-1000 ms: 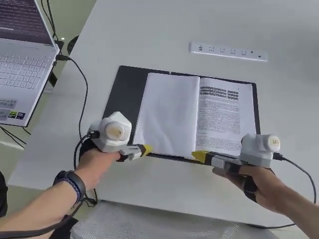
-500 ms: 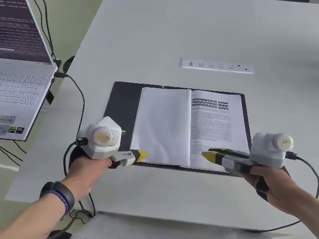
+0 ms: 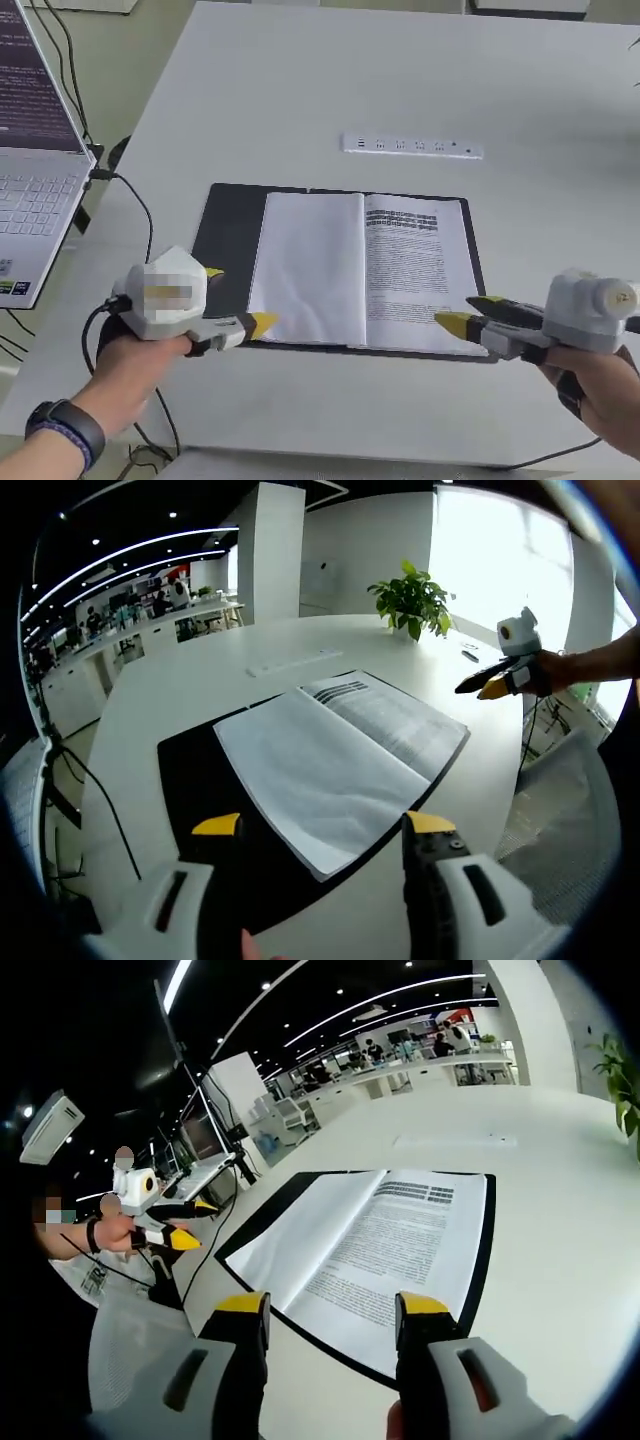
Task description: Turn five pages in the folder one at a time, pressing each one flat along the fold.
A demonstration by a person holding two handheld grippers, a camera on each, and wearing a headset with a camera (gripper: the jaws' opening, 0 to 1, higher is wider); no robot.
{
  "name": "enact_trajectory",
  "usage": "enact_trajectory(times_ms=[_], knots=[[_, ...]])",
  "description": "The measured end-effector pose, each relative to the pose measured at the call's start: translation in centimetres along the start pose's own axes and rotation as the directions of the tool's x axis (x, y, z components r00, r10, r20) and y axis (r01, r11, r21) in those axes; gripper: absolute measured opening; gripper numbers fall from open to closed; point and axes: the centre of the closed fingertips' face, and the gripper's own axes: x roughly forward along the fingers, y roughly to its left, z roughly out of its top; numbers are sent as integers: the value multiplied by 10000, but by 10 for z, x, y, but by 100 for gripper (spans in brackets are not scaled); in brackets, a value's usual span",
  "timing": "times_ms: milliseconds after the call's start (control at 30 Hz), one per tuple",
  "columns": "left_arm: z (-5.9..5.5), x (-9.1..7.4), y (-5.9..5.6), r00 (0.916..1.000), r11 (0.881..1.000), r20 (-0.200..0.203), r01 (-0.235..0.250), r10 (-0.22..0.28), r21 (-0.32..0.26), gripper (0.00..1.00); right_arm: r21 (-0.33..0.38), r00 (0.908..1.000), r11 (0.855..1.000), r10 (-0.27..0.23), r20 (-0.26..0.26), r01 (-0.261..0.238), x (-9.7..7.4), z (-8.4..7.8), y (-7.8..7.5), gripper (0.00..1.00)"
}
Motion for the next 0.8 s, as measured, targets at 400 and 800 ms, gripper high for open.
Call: enact_trajectory(times_ms=[400, 800], knots=[[5, -31, -11, 9997, 9997, 246, -86, 91, -217, 71, -712, 9970, 9945, -772, -88, 764, -37, -10, 10, 67], [-4, -46, -30, 9994, 9983, 335, -37, 56, -582, 77, -991, 9932, 9886, -1154, -143, 1134, -55, -23, 19, 75]])
